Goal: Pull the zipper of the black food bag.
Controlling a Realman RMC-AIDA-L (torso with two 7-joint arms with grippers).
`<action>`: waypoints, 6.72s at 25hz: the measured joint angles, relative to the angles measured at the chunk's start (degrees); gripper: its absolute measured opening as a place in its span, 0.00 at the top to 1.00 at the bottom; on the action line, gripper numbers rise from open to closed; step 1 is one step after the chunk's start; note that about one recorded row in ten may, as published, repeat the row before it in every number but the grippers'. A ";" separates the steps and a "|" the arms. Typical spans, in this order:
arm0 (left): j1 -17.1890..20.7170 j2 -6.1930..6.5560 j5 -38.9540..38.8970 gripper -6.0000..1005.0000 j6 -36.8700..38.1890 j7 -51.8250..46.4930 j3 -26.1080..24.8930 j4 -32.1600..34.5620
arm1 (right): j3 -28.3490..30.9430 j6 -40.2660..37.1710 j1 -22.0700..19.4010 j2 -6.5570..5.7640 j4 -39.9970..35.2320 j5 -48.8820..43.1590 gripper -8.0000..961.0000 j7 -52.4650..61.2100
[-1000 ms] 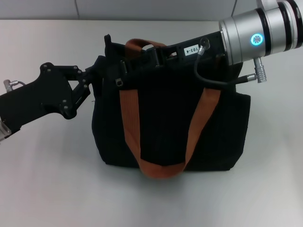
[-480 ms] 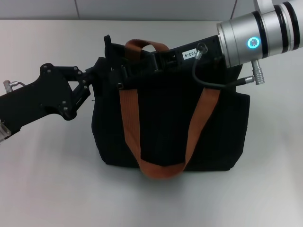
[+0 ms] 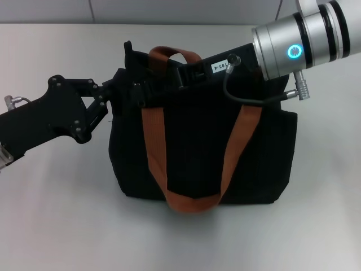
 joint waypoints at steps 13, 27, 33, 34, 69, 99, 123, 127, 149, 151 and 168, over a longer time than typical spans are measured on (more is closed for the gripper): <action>0.01 -0.02 0.00 0.92 0.14 0.00 0.00 0.00 | 0.03 0.22 0.03 0.00 -1.02 0.02 0.81 0.34; 0.08 -0.08 -0.09 0.91 0.53 0.00 -0.09 0.00 | -0.05 0.27 -0.11 0.00 -1.02 -0.10 0.94 -0.02; 0.08 -0.13 -0.10 0.91 0.60 -0.01 -0.09 0.00 | -0.38 0.28 0.06 0.00 -1.03 0.07 0.93 -0.04; 0.08 -0.14 -0.10 0.91 0.66 -0.12 -0.10 0.00 | -0.58 0.27 0.18 0.00 -1.04 0.07 0.93 -0.04; -0.23 -0.41 -0.87 0.90 0.63 -1.39 -0.89 -0.18 | -1.21 0.24 -0.87 -0.08 -1.32 1.75 0.83 0.51; -0.31 0.08 -1.05 0.88 1.39 -3.64 -1.50 -0.01 | 0.63 0.54 -1.06 -0.25 -1.37 1.81 0.66 0.17; -2.50 0.30 -0.64 0.88 4.29 -11.03 -1.00 2.62 | -0.03 -0.43 -0.50 -0.13 -2.13 1.81 0.56 -0.23; -2.53 0.17 -0.40 0.87 3.91 -11.06 -1.28 2.47 | -0.55 -0.59 -0.73 -0.01 -2.88 1.81 0.57 -0.67; -0.89 0.59 -0.68 0.86 3.91 -11.07 -1.49 2.40 | -0.50 -0.53 -0.61 0.00 -3.03 1.67 0.91 -1.68; -0.88 0.51 -0.67 0.86 3.94 -11.07 -1.49 2.50 | -0.51 -0.50 -0.47 0.00 -2.95 1.57 0.93 -1.68; -1.35 0.27 -0.70 0.86 4.21 -11.08 -1.32 2.54 | -1.55 0.28 -0.12 -0.08 -2.69 1.34 0.77 -1.47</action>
